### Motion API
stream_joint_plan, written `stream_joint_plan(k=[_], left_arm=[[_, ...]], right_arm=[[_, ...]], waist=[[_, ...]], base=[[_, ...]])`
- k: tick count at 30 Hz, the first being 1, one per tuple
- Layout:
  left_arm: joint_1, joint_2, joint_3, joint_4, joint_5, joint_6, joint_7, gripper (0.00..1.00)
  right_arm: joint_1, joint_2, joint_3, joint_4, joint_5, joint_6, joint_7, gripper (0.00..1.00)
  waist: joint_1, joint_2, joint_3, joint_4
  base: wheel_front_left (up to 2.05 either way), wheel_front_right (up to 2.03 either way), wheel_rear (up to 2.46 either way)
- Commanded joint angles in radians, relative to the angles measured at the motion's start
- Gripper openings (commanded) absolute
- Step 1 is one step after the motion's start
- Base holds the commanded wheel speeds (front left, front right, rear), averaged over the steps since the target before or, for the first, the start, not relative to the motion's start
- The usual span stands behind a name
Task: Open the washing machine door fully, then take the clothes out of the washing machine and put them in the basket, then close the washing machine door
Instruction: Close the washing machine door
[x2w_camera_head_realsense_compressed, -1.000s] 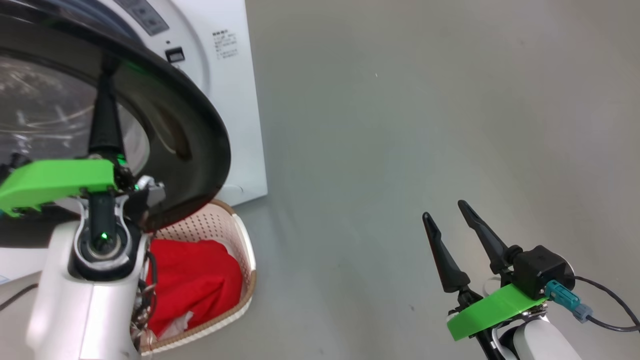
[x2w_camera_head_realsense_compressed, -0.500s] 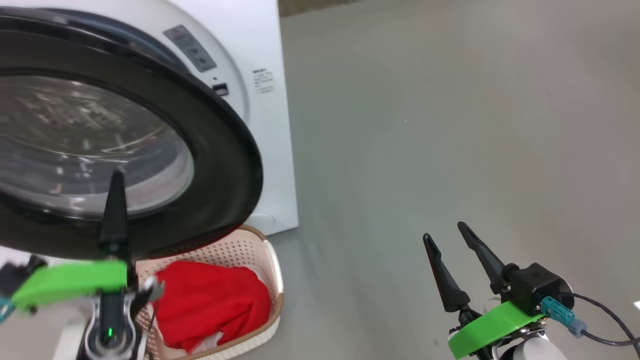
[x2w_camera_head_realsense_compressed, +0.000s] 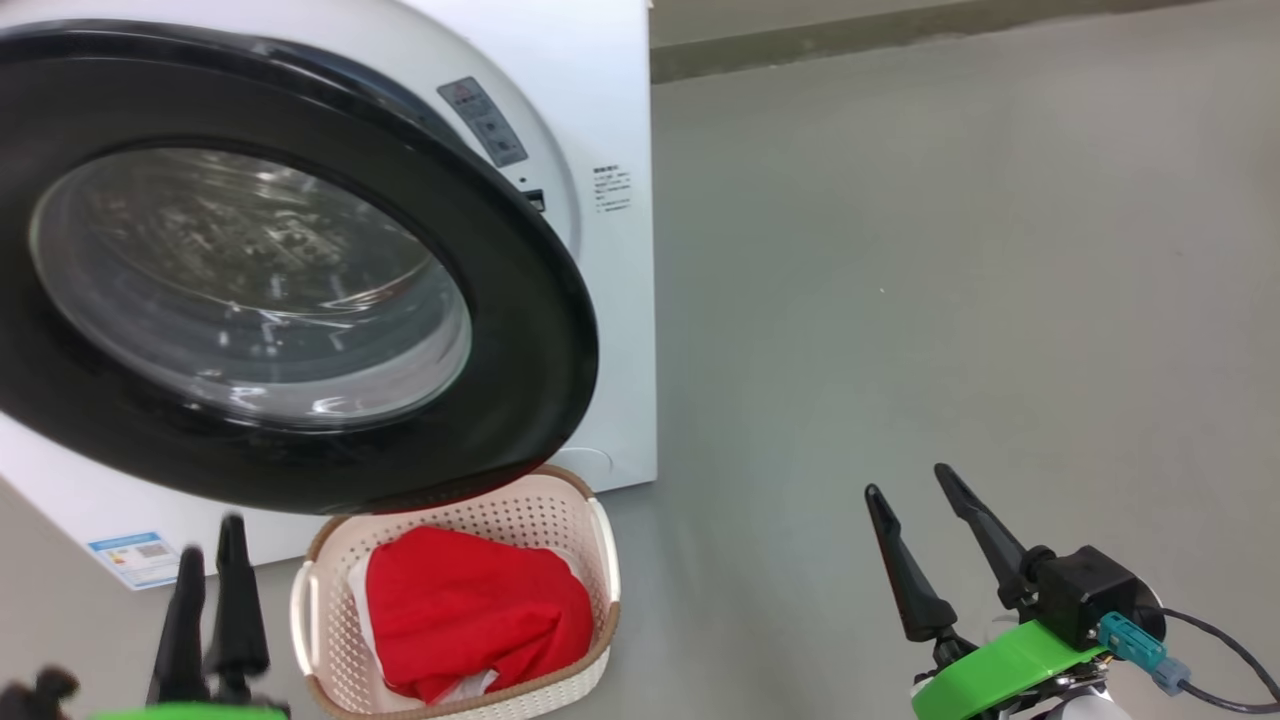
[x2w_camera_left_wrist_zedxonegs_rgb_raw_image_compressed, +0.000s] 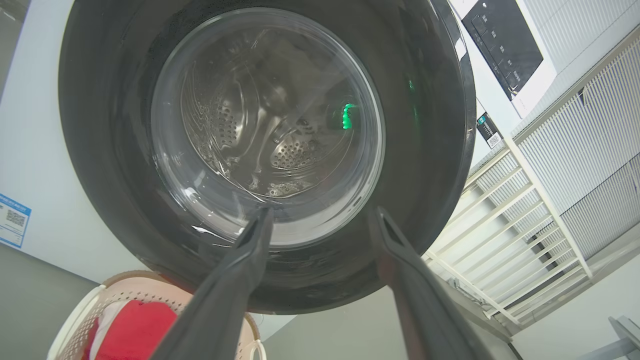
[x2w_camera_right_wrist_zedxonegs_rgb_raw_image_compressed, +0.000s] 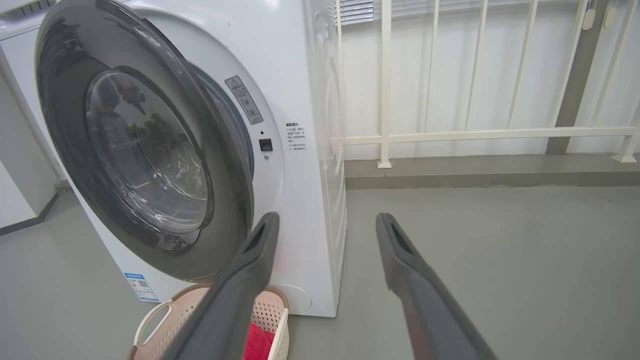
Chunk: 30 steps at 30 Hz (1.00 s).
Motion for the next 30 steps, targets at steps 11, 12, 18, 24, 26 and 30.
stream_joint_plan(k=[11,12,18,24,26,30], left_arm=[[0.155,-0.043,0.137,-0.162,0.476,-0.055,-0.009,1.00],[0.162,-0.047,0.146,-0.175,0.521,-0.057,-0.009,1.00],[0.215,-0.063,0.143,-0.224,0.760,-0.063,-0.009,1.00],[0.250,-0.072,0.120,-0.184,0.867,-0.062,-0.009,1.00],[0.252,-0.077,0.124,-0.165,0.869,-0.060,-0.009,1.00],[0.247,-0.083,0.128,-0.134,0.856,-0.060,-0.009,1.00]], right_arm=[[0.001,0.000,0.016,-0.032,-0.013,0.007,-0.006,1.00],[0.001,0.000,0.016,-0.032,-0.014,0.007,-0.006,1.00],[-0.004,0.000,0.016,-0.036,-0.017,0.007,-0.006,1.00],[0.002,0.000,0.010,-0.043,-0.017,0.007,-0.006,1.00],[0.006,0.000,0.008,-0.045,-0.017,0.007,-0.006,1.00],[0.013,0.000,0.005,-0.047,-0.018,0.007,-0.006,1.00]], waist=[[0.0000,0.0000,-0.029,0.060],[0.0000,0.0000,-0.029,0.063],[0.0000,0.0000,-0.032,0.065],[0.0000,0.0000,-0.035,0.060],[0.0000,0.0000,-0.035,0.060],[0.0000,0.0000,-0.032,0.063]], base=[[0.00,0.00,0.00],[0.00,0.00,0.00],[0.00,0.00,0.00],[0.00,0.00,0.00],[0.00,0.00,0.00],[0.00,0.00,0.00]])
